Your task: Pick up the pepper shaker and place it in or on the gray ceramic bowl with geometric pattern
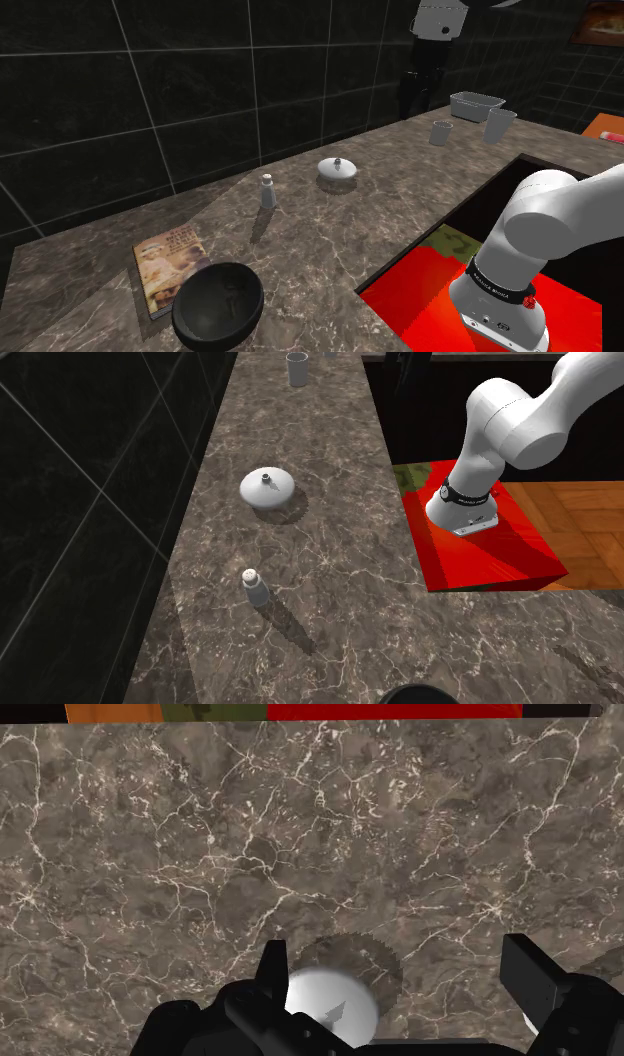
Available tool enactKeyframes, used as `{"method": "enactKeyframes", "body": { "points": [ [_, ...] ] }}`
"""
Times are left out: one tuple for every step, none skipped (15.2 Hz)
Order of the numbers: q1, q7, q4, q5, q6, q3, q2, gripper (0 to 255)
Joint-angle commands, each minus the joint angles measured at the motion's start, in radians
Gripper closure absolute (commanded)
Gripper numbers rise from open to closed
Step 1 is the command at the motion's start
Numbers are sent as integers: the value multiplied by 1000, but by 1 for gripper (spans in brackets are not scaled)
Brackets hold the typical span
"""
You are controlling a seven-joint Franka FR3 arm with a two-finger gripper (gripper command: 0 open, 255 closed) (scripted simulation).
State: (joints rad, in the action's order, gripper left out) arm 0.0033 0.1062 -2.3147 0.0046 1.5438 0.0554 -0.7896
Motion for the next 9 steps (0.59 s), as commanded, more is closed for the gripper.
{"method": "enactKeyframes", "body": {
  "points": [
    [0,0,0,0,0,0,0,0],
    [3,14,-2,6,26,15,24,0],
    [6,29,-2,12,52,29,50,0],
    [9,43,-1,17,78,43,76,0],
    [11,57,1,21,104,58,103,0],
    [13,71,5,24,129,72,132,0],
    [15,86,10,27,153,86,161,0],
    [16,100,16,29,177,100,191,0],
    [18,115,24,29,201,114,222,0]
  ]
}}
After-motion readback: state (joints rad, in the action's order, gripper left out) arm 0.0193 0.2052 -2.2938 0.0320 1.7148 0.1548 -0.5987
